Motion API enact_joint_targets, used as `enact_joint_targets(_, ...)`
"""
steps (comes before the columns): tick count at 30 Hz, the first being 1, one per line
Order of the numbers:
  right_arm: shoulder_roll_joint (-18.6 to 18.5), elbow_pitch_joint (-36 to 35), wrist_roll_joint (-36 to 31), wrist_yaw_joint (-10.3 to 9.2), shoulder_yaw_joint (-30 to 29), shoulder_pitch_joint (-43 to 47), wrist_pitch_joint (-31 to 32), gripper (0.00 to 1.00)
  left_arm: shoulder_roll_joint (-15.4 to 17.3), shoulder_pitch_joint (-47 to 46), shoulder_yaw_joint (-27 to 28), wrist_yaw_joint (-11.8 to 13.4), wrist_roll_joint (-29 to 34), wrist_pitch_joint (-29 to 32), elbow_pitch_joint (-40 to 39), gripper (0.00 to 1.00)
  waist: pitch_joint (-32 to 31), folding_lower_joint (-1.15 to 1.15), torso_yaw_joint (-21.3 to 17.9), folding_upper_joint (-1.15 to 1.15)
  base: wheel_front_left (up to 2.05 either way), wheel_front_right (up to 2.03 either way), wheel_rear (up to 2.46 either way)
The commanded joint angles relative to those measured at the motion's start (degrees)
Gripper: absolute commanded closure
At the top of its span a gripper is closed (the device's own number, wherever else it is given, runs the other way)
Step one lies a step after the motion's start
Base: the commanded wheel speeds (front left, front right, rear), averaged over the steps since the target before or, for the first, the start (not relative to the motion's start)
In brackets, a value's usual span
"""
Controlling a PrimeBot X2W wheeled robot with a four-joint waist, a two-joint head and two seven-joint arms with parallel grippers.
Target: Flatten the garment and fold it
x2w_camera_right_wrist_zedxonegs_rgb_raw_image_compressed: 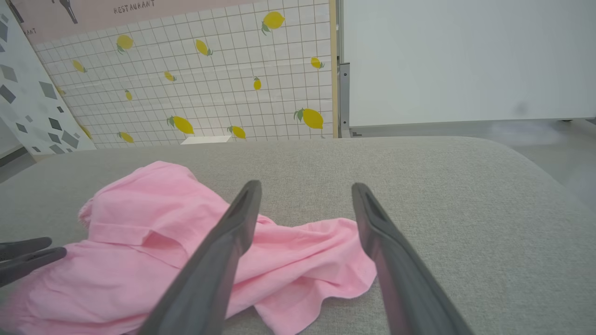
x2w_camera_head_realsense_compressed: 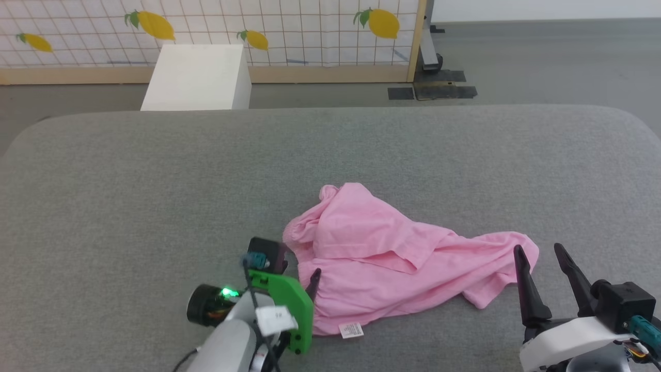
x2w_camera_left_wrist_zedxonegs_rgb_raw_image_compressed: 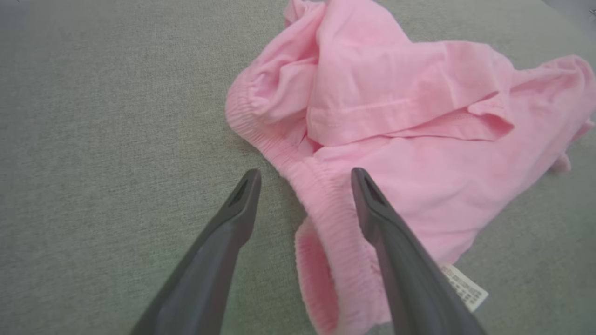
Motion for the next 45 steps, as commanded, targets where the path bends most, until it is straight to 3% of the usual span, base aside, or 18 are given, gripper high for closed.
enact_joint_targets(1,0.0,0.0,0.3,-0.09,0.4,-1.1,-0.4,0.0,0.6,-2.5,-0.1,0.4,0.8,2.6,1.4,0.0,0.8,0.0,-0.8,0.0,0.0,0.0,0.0)
enact_joint_targets(7,0.0,-0.2,-0.8,-0.09,1.3,-2.3,-0.5,0.0,1.7,-8.6,-1.0,1.2,1.6,13.7,6.7,0.0,3.0,0.0,-2.2,0.0,0.0,0.0,0.0)
enact_joint_targets(12,0.0,-0.5,-3.1,-0.09,2.1,-3.4,-0.3,0.0,2.7,-11.6,-2.7,-0.1,1.6,22.1,9.5,0.0,4.5,0.0,-3.0,0.0,0.0,0.0,0.0)
enact_joint_targets(13,0.0,-0.7,-3.7,-0.09,2.3,-3.5,-0.2,0.0,2.9,-11.9,-3.0,-0.5,1.4,23.6,9.8,0.51,4.8,0.0,-3.1,0.0,0.0,0.0,0.0)
enact_joint_targets(14,0.0,-0.7,-4.2,-0.09,2.5,-3.6,-0.1,0.0,3.1,-12.2,-3.3,-0.8,1.3,24.6,9.9,0.63,4.9,0.0,-3.1,0.0,0.0,0.0,0.0)
enact_joint_targets(15,0.0,-0.8,-4.7,-0.09,2.6,-3.8,0.0,0.0,3.2,-12.5,-3.5,-1.0,1.2,25.1,9.8,1.0,5.1,0.0,-3.1,0.0,0.0,0.0,0.0)
enact_joint_targets(19,0.0,-1.0,-6.7,-0.09,3.1,-4.1,0.4,0.0,3.8,-13.7,-2.3,-0.3,1.0,21.5,7.8,1.0,5.5,0.0,-2.8,0.0,0.0,0.0,0.0)
enact_joint_targets(26,0.0,-1.8,-7.0,-0.09,3.9,-4.7,1.1,0.0,4.5,-16.6,3.8,5.4,0.2,9.3,8.1,1.0,5.5,0.0,-2.0,0.0,0.0,0.0,0.0)
enact_joint_targets(33,0.0,-2.3,-6.5,-0.09,5.1,-5.3,1.6,0.0,6.2,-17.5,9.7,8.8,-2.7,2.7,13.4,1.0,5.6,0.0,-2.3,0.0,0.0,0.0,0.0)
enact_joint_targets(34,0.0,-2.3,-6.4,-0.09,5.2,-5.3,1.7,0.0,6.3,-17.3,10.8,9.0,-3.5,1.2,13.7,0.76,5.6,0.0,-2.3,0.0,0.0,0.0,0.0)
enact_joint_targets(35,0.0,-2.3,-6.3,-0.09,5.2,-5.3,1.7,0.0,6.4,-17.0,11.4,8.9,-4.1,0.1,13.8,0.15,5.6,0.0,-2.3,0.0,0.0,0.0,0.0)
enact_joint_targets(36,0.0,-2.3,-6.2,-0.09,5.3,-5.2,1.8,0.0,6.4,-16.4,12.2,8.6,-4.9,-1.4,13.8,0.0,5.6,0.0,-2.3,0.0,0.0,0.0,0.0)
enact_joint_targets(45,0.0,-2.6,-5.7,-0.09,5.5,-3.6,3.6,0.0,5.0,-6.0,15.9,7.0,-8.2,-17.5,5.7,0.0,3.8,0.0,-0.8,0.0,0.0,0.0,0.0)
